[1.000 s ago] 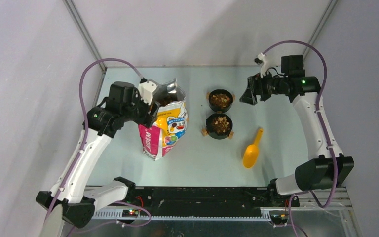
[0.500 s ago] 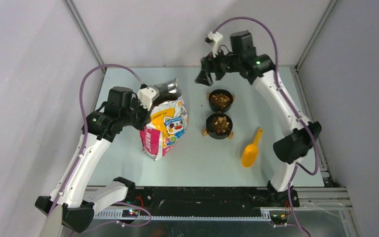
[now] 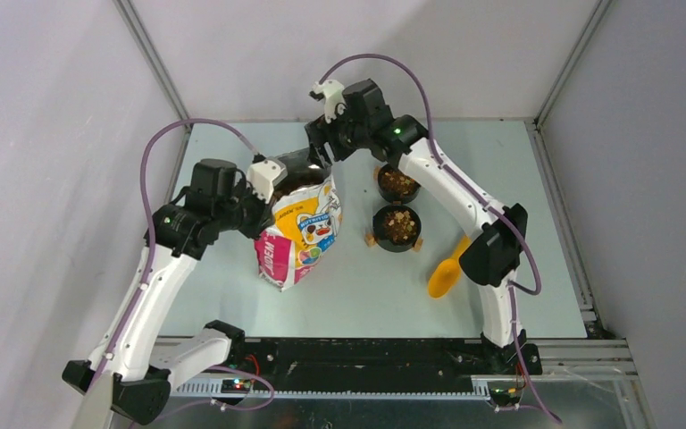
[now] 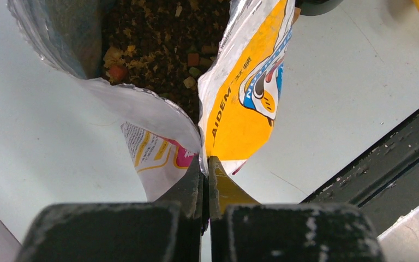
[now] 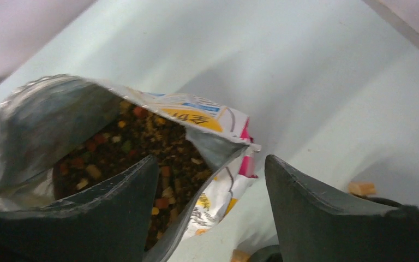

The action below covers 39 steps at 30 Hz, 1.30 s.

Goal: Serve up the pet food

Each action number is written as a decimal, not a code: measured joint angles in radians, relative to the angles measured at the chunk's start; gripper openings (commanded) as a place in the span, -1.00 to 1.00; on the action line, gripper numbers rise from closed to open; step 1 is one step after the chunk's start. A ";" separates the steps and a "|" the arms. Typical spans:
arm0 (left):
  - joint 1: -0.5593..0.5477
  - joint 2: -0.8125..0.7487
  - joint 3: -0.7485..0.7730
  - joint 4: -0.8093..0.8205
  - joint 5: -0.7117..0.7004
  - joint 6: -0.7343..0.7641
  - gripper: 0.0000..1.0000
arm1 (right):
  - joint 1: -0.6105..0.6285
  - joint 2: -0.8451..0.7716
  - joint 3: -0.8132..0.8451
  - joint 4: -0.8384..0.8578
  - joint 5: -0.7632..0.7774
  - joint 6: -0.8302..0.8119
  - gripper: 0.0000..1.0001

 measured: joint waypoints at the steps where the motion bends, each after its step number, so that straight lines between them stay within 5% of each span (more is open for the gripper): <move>1: 0.000 -0.003 0.000 -0.002 0.004 0.000 -1.00 | 0.011 0.006 0.000 0.001 0.034 -0.001 0.33; 7: 0.000 -0.021 0.000 -0.018 -0.007 0.017 -1.00 | 0.046 0.024 -0.001 0.003 0.273 -0.014 -0.18; 10: 0.000 -0.036 0.000 -0.027 -0.040 0.043 -1.00 | 0.060 0.016 -0.028 0.006 0.352 -0.004 -0.93; 11: -0.001 -0.042 0.000 -0.031 -0.049 0.054 -1.00 | 0.064 0.010 -0.041 0.005 0.364 0.007 -0.99; 18: 0.004 -0.070 0.032 -0.083 -0.125 0.187 -1.00 | 0.090 -0.062 -0.035 -0.129 0.348 0.139 -1.00; 26: 0.183 -0.018 0.230 -0.204 -0.040 0.320 -1.00 | 0.132 -0.121 -0.001 -0.282 0.332 0.274 -1.00; 28: 0.196 -0.024 0.237 -0.224 -0.008 0.337 -1.00 | 0.144 -0.163 -0.053 -0.286 0.317 0.286 -0.84; 29: 0.198 -0.027 0.236 -0.240 0.011 0.342 -1.00 | 0.145 -0.180 -0.078 -0.293 0.304 0.291 -0.48; 31: 0.199 -0.030 0.231 -0.266 0.051 0.349 -1.00 | 0.140 -0.209 -0.122 -0.291 0.263 0.297 -0.06; 33: 0.200 -0.033 0.220 -0.267 0.081 0.361 -1.00 | 0.123 -0.233 -0.137 -0.265 0.192 0.289 0.18; 39: 0.206 -0.087 0.163 -0.225 0.134 0.400 -1.00 | -0.027 -0.347 -0.138 -0.153 -0.254 0.124 0.34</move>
